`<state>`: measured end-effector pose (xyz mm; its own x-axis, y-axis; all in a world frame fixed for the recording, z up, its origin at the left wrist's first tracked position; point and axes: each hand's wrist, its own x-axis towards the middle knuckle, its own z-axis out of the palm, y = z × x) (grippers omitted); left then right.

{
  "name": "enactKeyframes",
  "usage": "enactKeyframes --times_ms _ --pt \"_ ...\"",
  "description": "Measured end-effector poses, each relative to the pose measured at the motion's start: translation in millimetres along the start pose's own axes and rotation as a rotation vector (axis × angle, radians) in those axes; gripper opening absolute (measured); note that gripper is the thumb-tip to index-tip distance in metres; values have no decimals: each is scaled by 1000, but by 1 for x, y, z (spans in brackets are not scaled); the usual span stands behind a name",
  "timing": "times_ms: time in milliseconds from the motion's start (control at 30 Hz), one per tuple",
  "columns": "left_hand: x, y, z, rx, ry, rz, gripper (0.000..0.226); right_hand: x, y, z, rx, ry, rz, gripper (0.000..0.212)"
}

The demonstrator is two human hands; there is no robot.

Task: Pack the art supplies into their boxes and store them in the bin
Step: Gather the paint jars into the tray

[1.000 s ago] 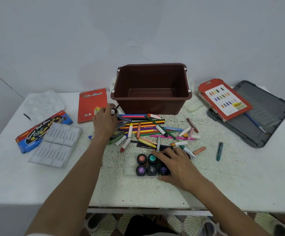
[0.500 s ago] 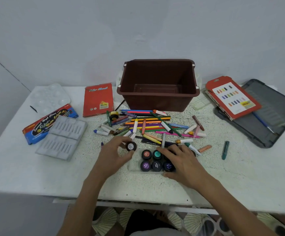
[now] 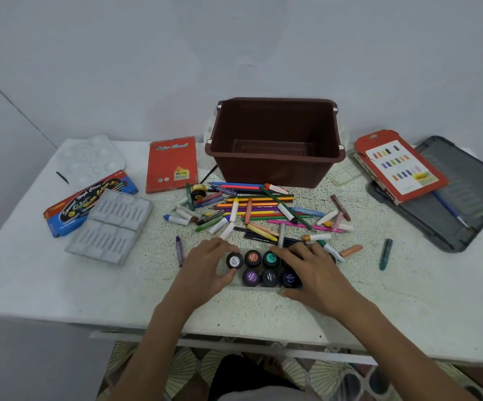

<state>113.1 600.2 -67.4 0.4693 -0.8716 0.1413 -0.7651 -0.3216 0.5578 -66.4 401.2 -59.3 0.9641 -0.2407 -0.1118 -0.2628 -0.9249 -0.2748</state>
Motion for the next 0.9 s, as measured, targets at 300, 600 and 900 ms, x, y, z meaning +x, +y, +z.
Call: enactKeyframes --times_ms 300,600,900 --pt "6 -3 -9 -81 -53 -108 52 0 1 2 3 2 -4 84" --pt "64 -40 -27 203 329 -297 33 0 1 2 3 7 -13 84" --pt "108 -60 -35 514 105 -387 43 0 1 2 0 12 -18 83"
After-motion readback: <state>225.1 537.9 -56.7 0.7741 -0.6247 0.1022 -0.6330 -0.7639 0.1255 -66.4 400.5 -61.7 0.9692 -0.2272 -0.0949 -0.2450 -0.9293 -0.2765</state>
